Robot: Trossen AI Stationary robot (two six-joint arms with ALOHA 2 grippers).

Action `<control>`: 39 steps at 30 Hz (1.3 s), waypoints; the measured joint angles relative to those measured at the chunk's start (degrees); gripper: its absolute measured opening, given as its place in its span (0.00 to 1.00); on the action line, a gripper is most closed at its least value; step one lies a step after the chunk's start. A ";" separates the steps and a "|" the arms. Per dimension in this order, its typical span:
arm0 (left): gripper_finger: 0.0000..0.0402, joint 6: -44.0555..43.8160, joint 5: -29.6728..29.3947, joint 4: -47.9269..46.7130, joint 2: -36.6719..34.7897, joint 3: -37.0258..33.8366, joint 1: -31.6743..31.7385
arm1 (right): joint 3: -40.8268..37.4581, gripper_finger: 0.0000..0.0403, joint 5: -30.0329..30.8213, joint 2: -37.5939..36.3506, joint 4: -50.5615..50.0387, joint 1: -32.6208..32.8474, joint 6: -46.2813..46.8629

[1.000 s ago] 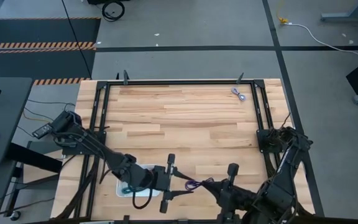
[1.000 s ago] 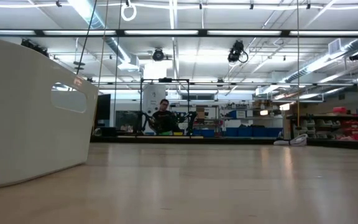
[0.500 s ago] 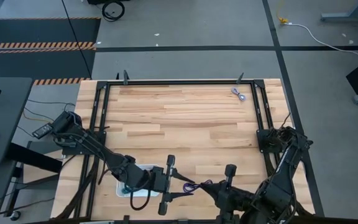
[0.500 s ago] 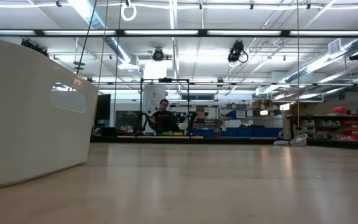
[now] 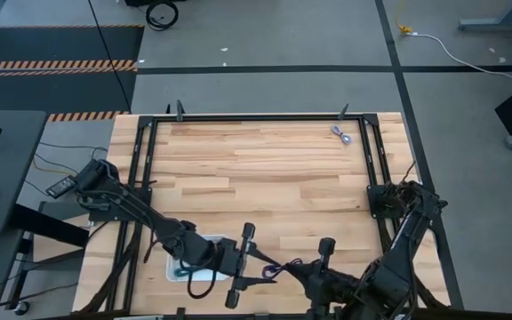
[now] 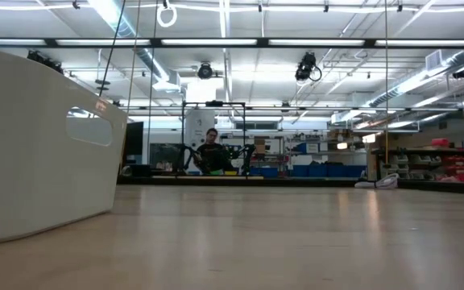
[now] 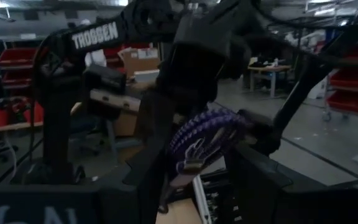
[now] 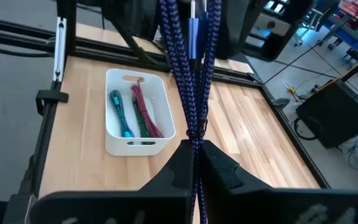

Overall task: Pick and place USB-C Cables
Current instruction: Put the blue charger cable into the white bin

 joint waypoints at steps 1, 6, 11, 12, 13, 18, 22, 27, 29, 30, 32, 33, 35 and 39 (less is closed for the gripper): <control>0.43 -0.01 -0.17 -0.37 0.07 0.00 0.04 | 0.00 0.04 0.31 0.00 0.00 0.00 0.00; 0.42 -0.07 -0.34 -2.23 0.08 0.00 0.37 | 0.00 0.04 0.82 0.00 0.11 -0.01 0.00; 0.27 -0.06 -1.90 -2.29 0.08 0.00 0.36 | 0.00 0.09 0.55 0.00 0.79 -0.02 0.01; 0.21 0.10 -1.94 -2.40 0.08 0.00 0.35 | 0.00 0.10 0.50 0.00 0.81 0.00 0.00; 0.15 0.66 -1.86 -2.44 0.08 0.00 0.37 | 0.00 0.11 0.50 0.00 0.86 0.00 0.00; 0.08 1.24 -1.41 -2.92 0.08 0.00 0.37 | 0.00 0.13 -0.24 0.00 0.85 0.00 0.00; 0.08 0.95 -2.26 -3.79 0.08 0.00 0.37 | 0.00 0.13 -2.23 0.00 0.79 -0.02 0.02; 0.05 -0.18 -6.65 -6.52 0.08 0.02 -0.29 | 0.00 0.13 -5.77 -0.04 0.55 -0.11 0.11; 0.05 -1.60 -11.67 -9.71 0.08 0.11 -0.95 | 0.00 0.13 -8.51 -0.04 0.27 -0.22 0.11; 0.05 -2.42 -14.02 -11.55 0.08 0.11 -1.38 | 0.00 0.13 -10.13 -0.04 0.08 -0.26 0.11; 0.05 -3.66 -19.18 -15.57 0.03 0.00 -1.83 | 0.02 0.13 -15.53 -0.11 -0.39 -0.04 0.20; 0.05 -4.25 -20.29 -16.45 0.03 0.00 -1.96 | 0.02 0.13 -17.54 -0.11 -0.98 0.09 0.42; 0.05 -5.23 -21.96 -17.02 -0.05 0.00 -2.27 | 0.02 0.13 -21.51 -0.11 -1.66 0.22 0.75; 0.05 -6.55 -21.79 -16.98 -0.72 0.02 -4.66 | 0.02 0.14 -25.75 -0.11 -3.91 0.32 3.79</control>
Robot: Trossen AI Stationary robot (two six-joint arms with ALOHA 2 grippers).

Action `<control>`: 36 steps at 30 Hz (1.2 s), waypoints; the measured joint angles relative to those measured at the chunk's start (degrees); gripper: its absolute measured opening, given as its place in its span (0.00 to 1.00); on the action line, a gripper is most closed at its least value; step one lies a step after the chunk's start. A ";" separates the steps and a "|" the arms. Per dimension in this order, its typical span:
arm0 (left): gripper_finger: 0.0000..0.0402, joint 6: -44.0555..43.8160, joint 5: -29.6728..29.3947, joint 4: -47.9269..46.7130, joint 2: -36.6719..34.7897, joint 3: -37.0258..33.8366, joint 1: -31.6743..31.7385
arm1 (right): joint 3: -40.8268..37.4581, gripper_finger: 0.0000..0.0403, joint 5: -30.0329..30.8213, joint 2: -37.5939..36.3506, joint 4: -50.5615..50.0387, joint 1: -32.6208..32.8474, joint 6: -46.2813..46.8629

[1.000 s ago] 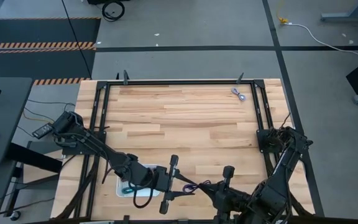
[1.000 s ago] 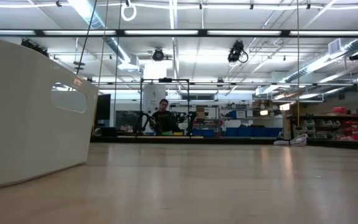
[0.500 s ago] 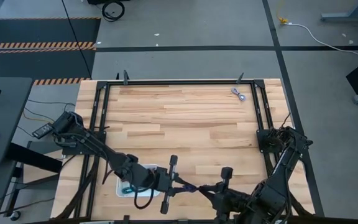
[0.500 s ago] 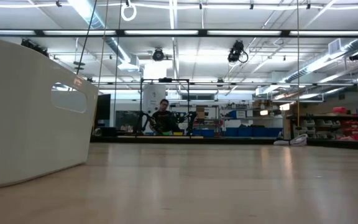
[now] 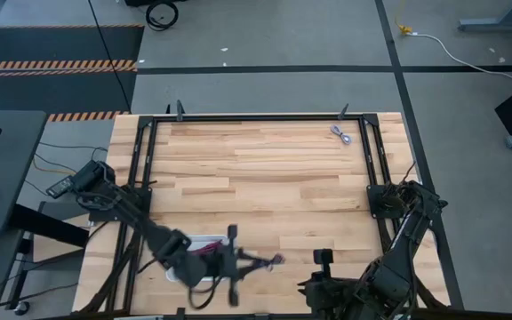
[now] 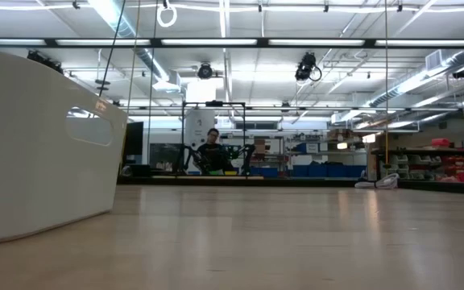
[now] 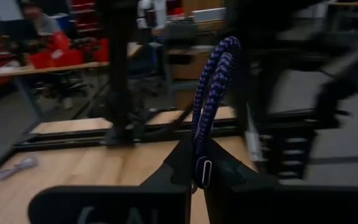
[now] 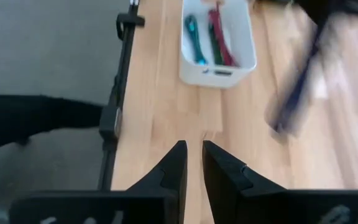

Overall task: Pick and place USB-C Cables
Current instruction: Put the blue charger cable into the white bin

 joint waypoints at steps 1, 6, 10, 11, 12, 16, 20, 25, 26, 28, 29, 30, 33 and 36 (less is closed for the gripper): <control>0.05 -0.19 -0.30 -0.37 -0.10 0.00 -0.79 | 0.00 0.14 -1.37 0.00 -0.93 0.25 1.18; 0.05 -4.46 -0.76 -5.62 -0.56 0.21 -3.48 | 0.00 0.14 -7.57 0.00 -5.11 2.14 5.52; 0.05 -20.88 1.96 -29.33 -0.51 4.04 -6.44 | 0.00 0.14 -8.33 0.00 -6.71 4.35 5.60; 0.05 -25.92 2.10 -37.23 -0.51 5.67 -7.29 | 0.00 0.14 -7.99 0.00 -6.76 4.96 5.58; 0.05 -31.65 2.13 -45.23 -0.51 7.16 -8.01 | 0.00 0.14 -7.60 0.00 -6.73 5.44 5.58; 0.05 -49.54 3.81 -69.48 -0.51 11.16 -9.60 | 0.00 0.14 -6.18 0.00 -6.56 7.36 6.43; 0.05 -54.41 7.52 -78.05 -0.57 13.64 -9.85 | 0.00 0.14 -5.84 0.00 -6.52 8.78 6.86; 0.05 -61.72 24.54 -86.43 -0.03 13.37 -6.52 | 0.00 0.14 -5.84 0.00 -6.51 9.46 9.29; 0.05 -62.91 28.54 -88.44 0.38 12.81 -5.68 | 0.00 0.14 -5.84 0.00 -6.47 9.53 10.26; 0.05 -63.33 34.27 -90.56 1.39 11.65 -4.14 | 0.00 0.14 -5.82 0.00 -6.47 9.72 12.17; 0.05 -62.68 36.31 -90.46 1.60 10.97 -3.58 | 0.00 0.14 -5.80 0.00 -6.43 9.80 13.00; 0.05 -61.66 37.45 -90.25 1.80 10.48 -3.08 | 0.00 0.14 -5.80 0.00 -6.39 10.05 13.54; 0.06 -59.10 38.30 -88.76 2.87 9.88 -1.85 | 0.00 0.14 -5.78 0.00 -6.31 10.76 14.41; 0.11 -55.19 38.30 -86.42 4.00 9.86 -0.72 | 0.00 0.14 -4.90 0.00 -6.19 11.38 14.42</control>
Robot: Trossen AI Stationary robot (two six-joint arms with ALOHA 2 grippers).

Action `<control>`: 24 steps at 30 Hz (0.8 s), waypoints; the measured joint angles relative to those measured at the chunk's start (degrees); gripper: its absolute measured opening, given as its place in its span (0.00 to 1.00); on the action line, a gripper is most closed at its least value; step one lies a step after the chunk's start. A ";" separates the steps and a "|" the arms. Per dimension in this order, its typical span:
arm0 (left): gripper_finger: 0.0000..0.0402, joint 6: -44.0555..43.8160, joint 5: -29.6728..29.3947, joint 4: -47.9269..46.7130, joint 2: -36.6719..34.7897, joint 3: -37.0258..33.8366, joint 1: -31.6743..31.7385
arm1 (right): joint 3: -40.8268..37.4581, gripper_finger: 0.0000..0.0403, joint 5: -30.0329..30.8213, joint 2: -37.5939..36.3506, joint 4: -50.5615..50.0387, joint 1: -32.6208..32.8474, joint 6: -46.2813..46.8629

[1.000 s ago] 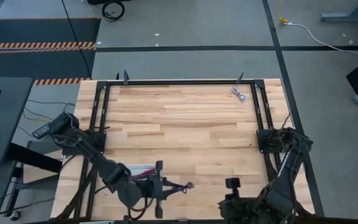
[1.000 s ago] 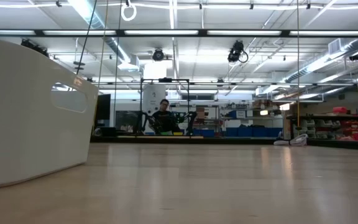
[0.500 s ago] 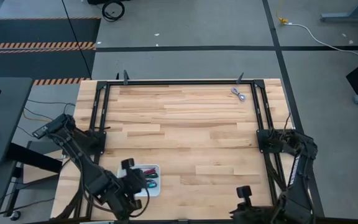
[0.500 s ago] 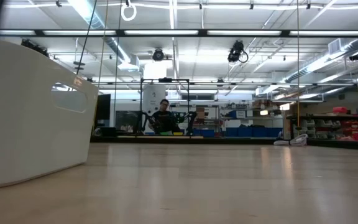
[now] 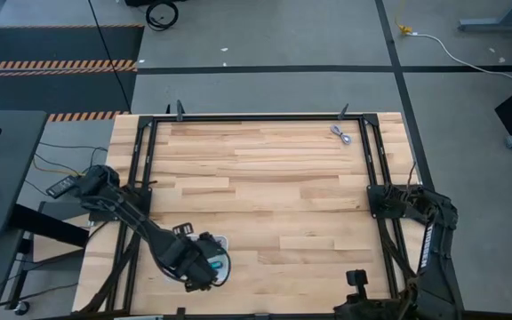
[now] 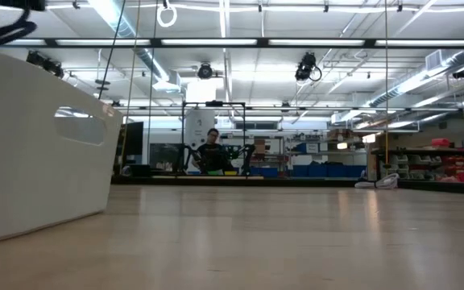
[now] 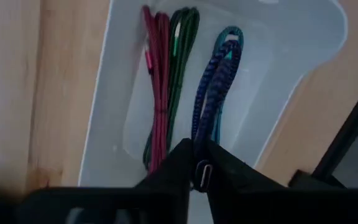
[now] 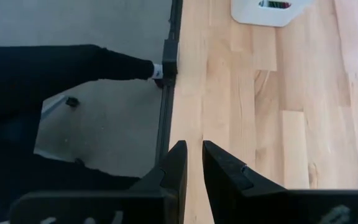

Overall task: Pick and place USB-C Cables
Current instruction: Put the blue charger cable into the white bin, then put the white charger cable into the white bin

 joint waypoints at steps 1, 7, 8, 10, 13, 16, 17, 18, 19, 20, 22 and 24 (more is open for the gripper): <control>0.13 1.36 -0.04 0.08 0.19 0.00 0.36 | 0.00 0.14 0.23 0.00 0.03 0.06 0.04; 0.33 3.02 -1.53 -0.20 0.27 -0.02 2.82 | 0.00 0.14 0.38 0.00 0.09 0.32 2.06; 0.36 3.81 -1.51 -0.16 0.27 -0.02 3.12 | 0.00 0.14 0.39 0.00 0.08 0.32 2.54; 0.40 4.61 -1.51 0.03 0.27 -0.02 3.73 | 0.00 0.14 0.40 0.00 0.07 0.32 2.81; 0.44 5.54 -1.40 0.94 0.21 -0.02 4.71 | 0.00 0.14 1.99 0.00 -0.35 0.32 2.76; 0.44 8.35 -1.25 5.25 -0.06 -0.01 5.51 | -1.35 0.14 7.66 0.00 -3.05 0.32 2.59; 0.43 10.02 -1.27 7.21 -0.03 0.30 5.90 | -2.08 0.14 9.25 0.00 -5.46 0.27 3.08; 0.42 11.57 -1.70 8.86 -0.01 0.86 6.18 | -3.16 0.13 10.30 0.00 -7.88 -0.14 4.59; 0.41 13.01 -2.57 11.07 -0.01 1.52 6.47 | -4.43 0.13 10.48 0.00 -10.35 -0.76 7.03; 0.39 14.66 -3.71 14.24 -0.03 2.28 6.73 | -5.76 0.13 10.04 0.00 -12.89 -1.42 9.88; 0.36 18.84 -6.25 19.03 -0.03 4.27 7.04 | -9.66 0.13 8.21 -0.15 -12.75 -3.14 11.88; 0.34 23.41 -9.91 23.54 -0.03 7.02 7.00 | -13.72 0.14 5.63 -0.31 -10.86 -4.62 10.84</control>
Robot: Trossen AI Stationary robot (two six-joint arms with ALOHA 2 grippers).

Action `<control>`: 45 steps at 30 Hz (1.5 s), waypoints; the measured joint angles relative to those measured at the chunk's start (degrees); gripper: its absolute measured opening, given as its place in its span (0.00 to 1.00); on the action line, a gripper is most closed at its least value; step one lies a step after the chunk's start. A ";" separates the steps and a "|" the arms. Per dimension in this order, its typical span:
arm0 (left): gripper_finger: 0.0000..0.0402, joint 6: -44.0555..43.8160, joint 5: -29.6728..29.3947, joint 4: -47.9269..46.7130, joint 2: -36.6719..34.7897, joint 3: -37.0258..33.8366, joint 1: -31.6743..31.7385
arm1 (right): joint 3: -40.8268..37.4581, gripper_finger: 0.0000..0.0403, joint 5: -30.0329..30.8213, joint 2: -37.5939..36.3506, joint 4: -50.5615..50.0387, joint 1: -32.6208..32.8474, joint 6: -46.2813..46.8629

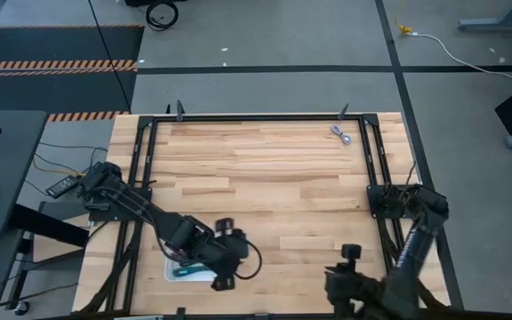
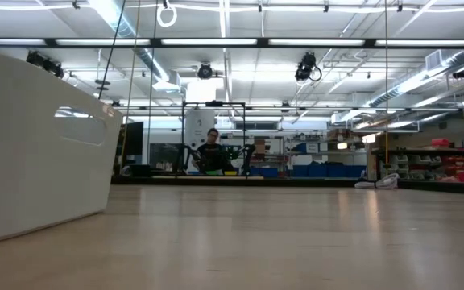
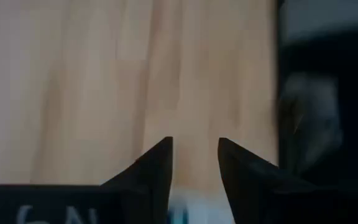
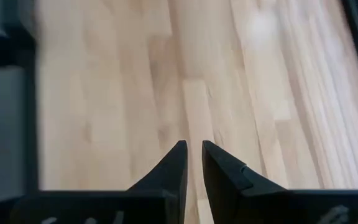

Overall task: Pick and place USB-C Cables
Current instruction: Put the white charger cable into the white bin

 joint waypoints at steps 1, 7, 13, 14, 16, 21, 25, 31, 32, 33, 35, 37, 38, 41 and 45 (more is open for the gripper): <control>0.32 2.35 -2.35 2.62 0.00 1.38 -0.05 | -1.74 0.15 -1.20 0.00 0.94 -0.69 -0.35; 0.29 18.26 -17.29 21.51 -0.10 6.07 -1.80 | -11.80 0.22 -4.90 -0.15 3.06 -2.56 -1.14; 0.28 25.48 -14.45 36.40 0.85 6.07 -2.09 | -18.34 0.25 -3.94 -0.17 3.32 -4.76 -2.47; 0.28 25.44 -13.97 37.14 1.27 6.07 -2.20 | -19.22 0.25 -2.74 -0.17 3.68 -5.45 -3.80; 0.28 25.51 -13.98 38.75 2.83 6.07 -3.07 | -20.68 0.25 0.89 -0.17 3.77 -7.09 -4.74; 0.28 30.57 -14.05 45.25 8.80 5.91 -5.32 | -23.01 0.25 10.17 -0.17 5.22 -13.07 -7.38; 0.28 29.56 -14.22 47.83 8.79 5.97 -5.64 | -24.35 0.25 15.34 -0.17 11.47 -19.57 -16.96; 0.28 26.69 -14.29 52.60 8.61 6.02 -8.25 | -25.65 0.25 14.99 -0.17 27.72 -30.49 -41.25; 0.28 26.69 -14.18 52.83 8.61 6.02 -8.91 | -25.65 0.25 14.67 -0.17 29.94 -32.31 -44.90; 0.28 26.79 -14.10 52.73 8.61 6.02 -9.68 | -25.65 0.25 14.02 -0.17 32.17 -34.24 -48.41; 0.28 27.19 -14.09 52.71 8.63 6.00 -11.11 | -25.65 0.25 12.16 -0.17 36.54 -38.09 -54.48; 0.28 27.57 -14.25 52.81 8.63 6.00 -12.09 | -25.65 0.25 9.90 -0.17 39.60 -41.80 -59.47; 0.28 27.57 -14.29 52.80 8.63 6.00 -12.50 | -25.65 0.25 8.88 -0.17 40.76 -43.50 -61.35; 0.28 27.57 -14.84 52.76 8.63 6.00 -13.69 | -25.65 0.25 6.28 -0.17 41.98 -48.31 -64.56; 0.28 26.86 -17.79 52.91 9.08 6.00 -14.39 | -25.65 0.25 5.90 -0.17 40.74 -54.07 -66.44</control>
